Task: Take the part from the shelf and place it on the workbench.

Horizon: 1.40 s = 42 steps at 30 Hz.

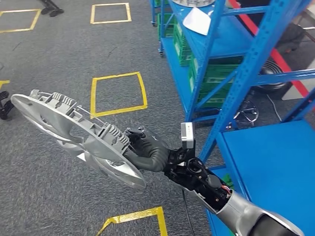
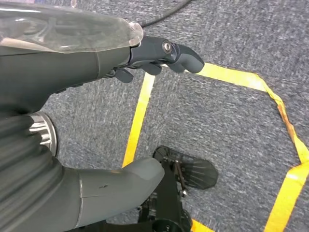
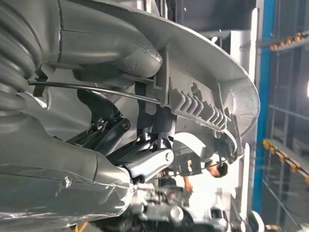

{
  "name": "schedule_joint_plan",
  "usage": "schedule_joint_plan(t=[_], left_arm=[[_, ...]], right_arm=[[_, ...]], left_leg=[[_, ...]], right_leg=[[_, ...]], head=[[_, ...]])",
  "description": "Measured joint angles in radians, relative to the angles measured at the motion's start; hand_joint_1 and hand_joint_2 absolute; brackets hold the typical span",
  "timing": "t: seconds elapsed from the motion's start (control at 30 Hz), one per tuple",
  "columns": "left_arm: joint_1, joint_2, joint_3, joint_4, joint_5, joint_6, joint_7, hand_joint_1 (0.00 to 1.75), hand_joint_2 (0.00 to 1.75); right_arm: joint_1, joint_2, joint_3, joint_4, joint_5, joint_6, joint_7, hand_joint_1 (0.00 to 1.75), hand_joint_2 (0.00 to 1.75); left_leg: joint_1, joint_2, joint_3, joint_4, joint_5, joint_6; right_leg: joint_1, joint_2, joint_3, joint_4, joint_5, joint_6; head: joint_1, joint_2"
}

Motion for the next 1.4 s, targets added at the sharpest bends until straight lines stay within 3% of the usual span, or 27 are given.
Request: schedule_joint_plan(t=[0.07, 0.13, 0.17, 0.2, 0.23, 0.27, 0.33, 0.4, 0.43, 0.5, 0.57, 0.63, 0.7, 0.73, 0.77, 0.83, 0.9, 0.93, 1.0, 1.07, 1.13, 1.2, 1.23, 1.27, 1.33, 1.4], left_arm=[[0.000, -0.001, 0.000, 0.000, 0.000, 0.000, -0.001, 0.00, 1.75], [-0.001, -0.002, 0.000, 0.000, -0.002, 0.000, -0.002, 0.00, 1.75], [-0.001, -0.002, 0.000, 0.000, -0.003, 0.000, -0.002, 0.00, 1.75], [-0.001, -0.002, 0.000, 0.000, -0.003, 0.000, -0.002, 0.00, 1.75], [-0.001, -0.002, -0.001, 0.000, -0.004, 0.000, -0.002, 0.00, 1.75], [-0.001, -0.002, -0.001, 0.000, -0.004, 0.000, -0.001, 0.00, 1.75], [-0.002, -0.003, -0.001, 0.000, -0.006, 0.000, -0.001, 0.00, 1.75], [-0.003, -0.006, -0.002, 0.000, -0.007, -0.001, -0.001, 0.00, 1.75], [-0.002, -0.006, -0.003, 0.000, -0.007, -0.001, -0.001, 0.00, 1.75], [0.003, -0.005, -0.004, 0.000, -0.008, -0.001, 0.000, 0.00, 1.75], [0.004, -0.004, -0.006, 0.000, -0.008, -0.001, 0.001, 0.00, 1.75], [0.000, -0.004, -0.008, 0.000, -0.009, -0.001, 0.001, 0.00, 1.75], [-0.002, -0.004, -0.010, 0.000, -0.010, -0.001, 0.002, 0.00, 1.75], [-0.001, -0.004, -0.011, 0.000, -0.010, -0.001, 0.002, 0.00, 1.75], [-0.001, -0.003, -0.011, 0.000, -0.009, -0.001, 0.002, 0.00, 1.75], [-0.002, -0.002, -0.011, 0.000, -0.008, -0.001, 0.002, 0.00, 1.75], [-0.005, -0.002, -0.012, 0.000, -0.007, -0.001, 0.002, 0.00, 1.75], [-0.006, -0.002, -0.012, 0.000, -0.007, -0.001, 0.002, 0.00, 1.75], [-0.004, -0.002, -0.013, 0.000, -0.006, -0.001, 0.003, 0.00, 1.75], [-0.002, -0.002, -0.013, 0.000, -0.004, -0.001, 0.003, 0.00, 1.75], [-0.003, -0.003, -0.013, 0.000, -0.002, -0.001, 0.002, 0.00, 1.75], [-0.003, -0.004, -0.014, 0.000, 0.000, -0.001, 0.002, 0.00, 1.75], [-0.002, -0.004, -0.014, 0.000, 0.000, -0.001, 0.002, 0.00, 1.75], [-0.002, -0.004, -0.014, 0.000, 0.000, -0.001, 0.002, 0.00, 1.75], [-0.001, -0.005, -0.014, 0.000, 0.001, -0.001, 0.002, 0.00, 1.75], [-0.002, -0.008, -0.015, 0.000, 0.001, -0.001, 0.002, 0.00, 1.75]], right_arm=[[0.000, 0.000, 0.002, 0.000, 0.000, 0.000, 0.000, 1.75, 1.75], [0.001, 0.000, 0.002, 0.001, 0.000, -0.001, -0.001, 1.75, 1.75], [0.002, 0.000, 0.002, 0.002, 0.000, -0.002, -0.001, 1.75, 1.75], [0.002, 0.000, 0.002, 0.004, 0.000, -0.003, -0.001, 1.75, 1.75], [0.003, 0.000, 0.002, 0.005, 0.000, -0.003, -0.001, 1.75, 1.75], [0.003, 0.000, 0.002, 0.006, 0.000, -0.004, -0.001, 1.75, 1.75], [0.002, 0.000, 0.002, 0.007, 0.000, -0.004, -0.001, 1.75, 1.75], [0.002, 0.000, 0.002, 0.007, 0.000, -0.004, -0.001, 1.75, 1.75], [0.002, 0.000, 0.003, 0.007, 0.000, -0.004, -0.001, 1.75, 1.75], [0.001, 0.000, 0.003, 0.007, 0.000, -0.005, 0.000, 1.75, 1.75], [0.001, 0.001, 0.004, 0.006, 0.000, -0.006, 0.001, 1.75, 1.75], [0.002, 0.001, 0.004, 0.006, 0.000, -0.008, 0.001, 1.75, 1.75], [0.002, 0.001, 0.004, 0.007, 0.000, -0.010, 0.001, 1.75, 1.75], [0.003, 0.001, 0.004, 0.008, 0.000, -0.012, 0.002, 1.75, 1.75], [0.003, 0.001, 0.004, 0.008, 0.000, -0.014, 0.004, 1.75, 1.75], [0.003, 0.001, 0.004, 0.008, 0.000, -0.014, 0.007, 1.75, 1.75], [0.002, 0.001, 0.005, 0.008, -0.001, -0.013, 0.009, 1.75, 1.75], [0.002, 0.001, 0.005, 0.008, -0.002, -0.012, 0.010, 1.75, 1.75], [0.002, 0.001, 0.006, 0.008, -0.004, -0.010, 0.011, 1.75, 1.75], [0.001, 0.001, 0.006, 0.008, -0.005, -0.006, 0.011, 1.75, 1.75], [0.002, 0.001, 0.007, 0.008, -0.009, -0.003, 0.011, 1.75, 1.75], [0.003, 0.001, 0.007, 0.011, -0.012, 0.000, 0.011, 1.75, 1.75], [0.003, 0.001, 0.008, 0.012, -0.013, 0.001, 0.011, 1.75, 1.75], [0.003, 0.001, 0.008, 0.013, -0.013, 0.002, 0.011, 1.75, 1.75], [0.002, 0.001, 0.008, 0.014, -0.013, 0.003, 0.011, 1.75, 1.75], [0.002, 0.001, 0.008, 0.014, -0.014, 0.004, 0.010, 1.75, 1.75]], left_leg=[[0.005, -0.024, 0.002, -0.003, 0.003, 0.013], [0.004, -0.048, 0.002, -0.004, 0.004, 0.022], [0.003, -0.062, 0.002, -0.004, 0.005, 0.023], [0.002, -0.077, 0.003, -0.004, 0.004, 0.024], [0.000, -0.093, 0.003, -0.003, 0.004, 0.024], [-0.001, -0.109, 0.005, -0.003, 0.004, 0.023], [-0.002, -0.138, 0.004, -0.001, 0.005, 0.022], [0.000, -0.162, -0.002, 0.002, 0.007, 0.015], [0.002, -0.174, -0.006, 0.001, 0.010, 0.009], [0.005, -0.187, -0.010, -0.002, 0.013, -0.004], [0.002, -0.142, -0.032, 0.040, -0.014, -0.016], [0.001, -0.079, -0.093, 0.165, -0.078, -0.026], [0.005, -0.058, -0.150, 0.280, -0.119, -0.035], [0.007, -0.054, -0.153, 0.287, -0.112, -0.038], [0.009, -0.049, -0.134, 0.252, -0.089, -0.040], [0.008, -0.013, -0.053, 0.105, -0.028, -0.040], [0.004, 0.016, -0.002, 0.007, 0.001, -0.029], [0.000, 0.016, 0.002, -0.003, 0.000, -0.021], [0.001, -0.008, -0.002, -0.001, 0.000, -0.005], [0.005, -0.030, -0.001, -0.003, 0.002, 0.008], [0.005, -0.051, 0.000, -0.004, 0.002, 0.017], [0.001, -0.077, 0.001, -0.003, 0.002, 0.022], [-0.001, -0.092, 0.001, -0.003, 0.002, 0.022], [-0.003, -0.107, 0.002, -0.002, 0.002, 0.022], [-0.003, -0.138, 0.004, -0.001, 0.002, 0.022], [-0.003, -0.165, 0.000, 0.001, 0.004, 0.016]], right_leg=[[-0.006, 0.043, -0.023, 0.064, -0.044, 0.008], [-0.008, 0.097, -0.090, 0.211, -0.115, 0.010], [-0.008, 0.108, -0.124, 0.280, -0.139, 0.010], [-0.008, 0.113, -0.145, 0.318, -0.144, 0.009], [-0.008, 0.115, -0.147, 0.313, -0.127, 0.007], [-0.007, 0.120, -0.129, 0.263, -0.092, 0.002], [-0.007, 0.161, -0.067, 0.114, -0.013, -0.011], [-0.007, 0.197, -0.031, 0.022, 0.019, -0.019], [-0.005, 0.198, -0.027, 0.011, 0.017, -0.021], [-0.006, 0.175, -0.020, 0.001, 0.022, -0.026], [-0.010, 0.147, -0.011, -0.014, 0.029, -0.036], [-0.009, 0.119, -0.008, -0.020, 0.032, -0.042], [-0.008, 0.090, -0.009, -0.019, 0.030, -0.043], [-0.008, 0.077, -0.009, -0.019, 0.028, -0.042], [-0.009, 0.064, -0.008, -0.019, 0.027, -0.040], [-0.008, 0.042, -0.005, -0.016, 0.020, -0.031], [-0.002, 0.024, -0.001, -0.012, 0.012, -0.020], [0.001, 0.015, 0.001, -0.011, 0.009, -0.014], [-0.001, 0.003, 0.007, -0.010, 0.002, -0.002], [-0.006, 0.037, -0.006, 0.030, -0.030, 0.008], [-0.008, 0.091, -0.062, 0.158, -0.099, 0.010], [-0.007, 0.111, -0.129, 0.292, -0.146, 0.009], [-0.007, 0.114, -0.143, 0.311, -0.140, 0.006], [-0.007, 0.116, -0.136, 0.287, -0.114, 0.002], [-0.006, 0.148, -0.082, 0.150, -0.032, -0.012], [-0.006, 0.189, -0.036, 0.036, 0.014, -0.022]], head=[[0.005, 0.000], [0.017, 0.000], [0.023, 0.000], [0.027, 0.000], [0.029, 0.000], [0.030, 0.000], [0.032, 0.000], [0.032, 0.000], [0.031, 0.000], [0.030, 0.000], [0.018, 0.000], [0.003, 0.000], [-0.004, 0.000], [-0.006, 0.000], [-0.007, 0.000], [-0.011, 0.000], [-0.011, 0.000], [-0.009, 0.000], [-0.002, 0.000], [0.003, 0.000], [0.015, 0.000], [0.024, 0.000], [0.026, 0.000], [0.028, 0.000], [0.031, 0.000], [0.029, 0.000]])
